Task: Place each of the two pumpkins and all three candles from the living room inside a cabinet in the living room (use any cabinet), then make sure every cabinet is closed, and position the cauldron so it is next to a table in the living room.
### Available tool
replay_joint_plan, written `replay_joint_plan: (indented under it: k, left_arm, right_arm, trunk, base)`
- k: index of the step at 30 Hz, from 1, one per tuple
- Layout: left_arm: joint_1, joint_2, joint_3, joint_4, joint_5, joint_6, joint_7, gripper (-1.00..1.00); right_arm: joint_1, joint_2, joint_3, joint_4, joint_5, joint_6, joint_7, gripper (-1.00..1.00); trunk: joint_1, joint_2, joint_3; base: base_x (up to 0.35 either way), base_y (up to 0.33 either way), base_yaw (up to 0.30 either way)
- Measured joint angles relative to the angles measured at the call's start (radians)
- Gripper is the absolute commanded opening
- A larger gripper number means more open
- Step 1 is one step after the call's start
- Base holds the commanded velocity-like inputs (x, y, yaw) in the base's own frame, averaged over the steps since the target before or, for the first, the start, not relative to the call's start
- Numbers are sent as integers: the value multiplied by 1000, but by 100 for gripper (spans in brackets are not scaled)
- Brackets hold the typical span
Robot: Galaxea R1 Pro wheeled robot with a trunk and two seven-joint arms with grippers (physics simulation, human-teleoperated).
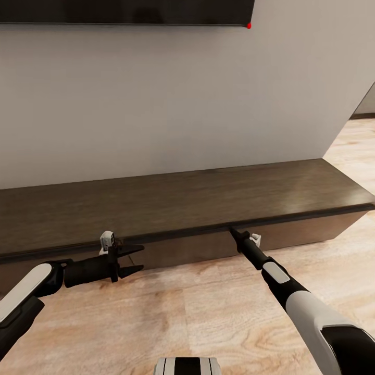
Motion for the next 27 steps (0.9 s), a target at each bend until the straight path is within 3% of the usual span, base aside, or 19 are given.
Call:
replay_joint_plan:
  k: [10, 27]
  left_arm:
    - [0, 0, 0, 0, 0, 0, 0, 100]
    - [0, 0, 0, 0, 0, 0, 0, 100]
  right_arm:
    - [0, 0, 0, 0, -1, 0, -1, -100]
    - [0, -1, -19, -9, -16, -1, -28, -100]
  trunk:
    - [0, 0, 0]
    - [0, 0, 0]
  base:
    - [-7, 0, 0]
    - [-168, 0, 0]
